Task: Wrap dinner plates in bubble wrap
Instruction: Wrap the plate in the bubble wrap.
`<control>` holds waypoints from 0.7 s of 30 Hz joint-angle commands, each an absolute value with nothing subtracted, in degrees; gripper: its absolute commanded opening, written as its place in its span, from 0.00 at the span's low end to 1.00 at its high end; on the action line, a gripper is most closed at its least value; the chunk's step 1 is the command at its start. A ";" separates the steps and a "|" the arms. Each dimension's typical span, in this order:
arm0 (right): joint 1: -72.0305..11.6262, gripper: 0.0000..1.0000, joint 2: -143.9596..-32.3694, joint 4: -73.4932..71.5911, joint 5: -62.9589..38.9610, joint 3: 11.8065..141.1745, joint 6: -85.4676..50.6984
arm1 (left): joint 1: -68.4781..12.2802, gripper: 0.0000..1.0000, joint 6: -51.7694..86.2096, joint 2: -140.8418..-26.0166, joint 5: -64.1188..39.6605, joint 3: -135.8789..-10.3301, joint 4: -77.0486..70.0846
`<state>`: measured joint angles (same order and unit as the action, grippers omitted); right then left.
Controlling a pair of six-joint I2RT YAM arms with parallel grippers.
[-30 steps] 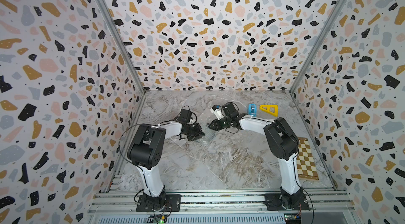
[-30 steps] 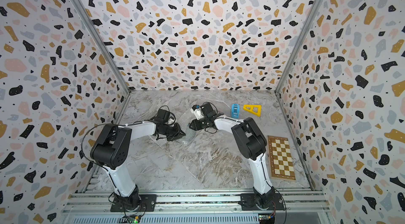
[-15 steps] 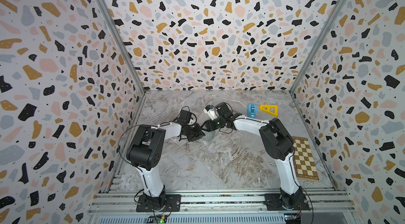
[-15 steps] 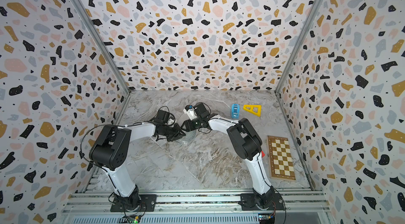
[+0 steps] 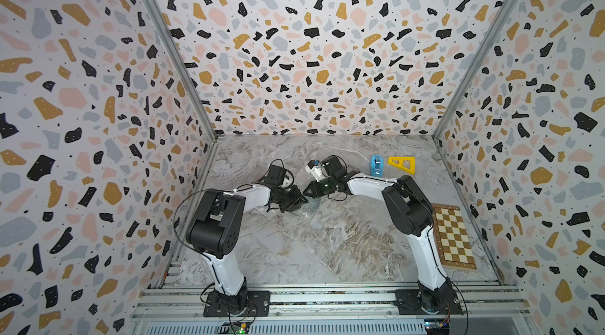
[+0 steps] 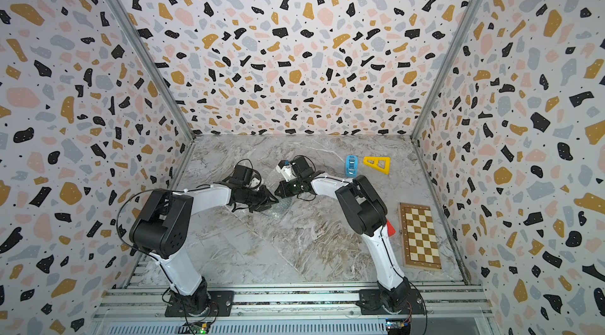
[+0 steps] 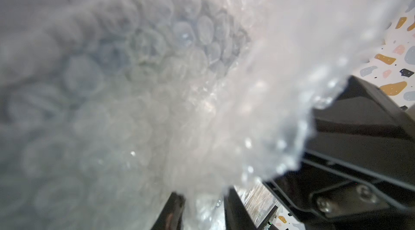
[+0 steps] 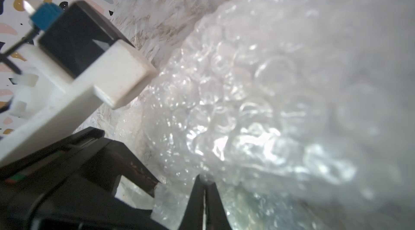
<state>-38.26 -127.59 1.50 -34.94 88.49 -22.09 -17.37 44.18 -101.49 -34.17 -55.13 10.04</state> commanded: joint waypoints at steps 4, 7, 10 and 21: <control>-37.88 0.00 -126.82 1.58 -33.72 87.46 -21.35 | -15.69 0.39 40.68 -94.78 -37.73 -58.12 20.69; -37.90 0.00 -126.41 1.54 -32.80 86.80 -21.16 | -12.73 0.41 39.87 -92.55 -40.29 -59.31 22.29; -37.88 0.00 -126.08 1.54 -32.27 86.42 -20.96 | -9.40 0.40 39.29 -90.90 -39.40 -59.48 23.17; -37.88 0.00 -123.65 0.07 -33.35 84.80 -21.49 | -10.58 0.18 35.74 -100.84 -34.43 -63.37 23.92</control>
